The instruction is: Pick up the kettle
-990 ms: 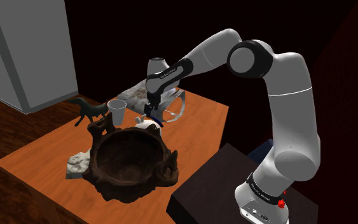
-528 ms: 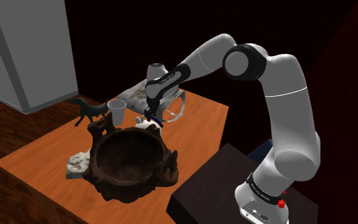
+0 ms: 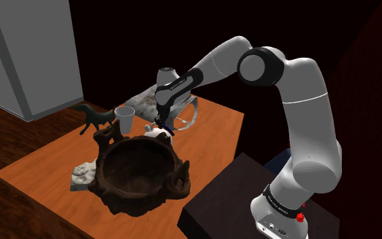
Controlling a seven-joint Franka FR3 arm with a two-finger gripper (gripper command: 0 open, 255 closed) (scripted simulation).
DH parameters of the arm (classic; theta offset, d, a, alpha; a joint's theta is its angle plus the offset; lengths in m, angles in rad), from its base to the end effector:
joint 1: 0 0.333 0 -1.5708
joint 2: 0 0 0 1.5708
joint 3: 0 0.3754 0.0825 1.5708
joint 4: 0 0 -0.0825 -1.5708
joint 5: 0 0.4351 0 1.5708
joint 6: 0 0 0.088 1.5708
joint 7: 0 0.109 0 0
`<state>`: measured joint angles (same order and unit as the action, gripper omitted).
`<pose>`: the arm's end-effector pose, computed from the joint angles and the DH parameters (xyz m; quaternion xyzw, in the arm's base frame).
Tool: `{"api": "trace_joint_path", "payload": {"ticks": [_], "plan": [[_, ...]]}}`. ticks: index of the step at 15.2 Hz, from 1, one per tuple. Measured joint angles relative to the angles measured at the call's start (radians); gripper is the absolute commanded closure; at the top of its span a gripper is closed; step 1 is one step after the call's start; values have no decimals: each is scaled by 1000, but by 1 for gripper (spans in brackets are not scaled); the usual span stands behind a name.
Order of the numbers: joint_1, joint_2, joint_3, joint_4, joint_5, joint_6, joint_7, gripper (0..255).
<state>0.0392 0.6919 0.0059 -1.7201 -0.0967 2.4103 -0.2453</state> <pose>0.7417 0.0323 0.1910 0.9833 0.1795 -0.0038 0.0301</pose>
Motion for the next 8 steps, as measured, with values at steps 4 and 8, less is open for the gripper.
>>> {"api": "trace_joint_path", "payload": {"ticks": [4,8], "plan": [[0,-19,1,-2,1,-19,-1,255],[-1,-57,3,-8,3,-51,-4,255]]}}
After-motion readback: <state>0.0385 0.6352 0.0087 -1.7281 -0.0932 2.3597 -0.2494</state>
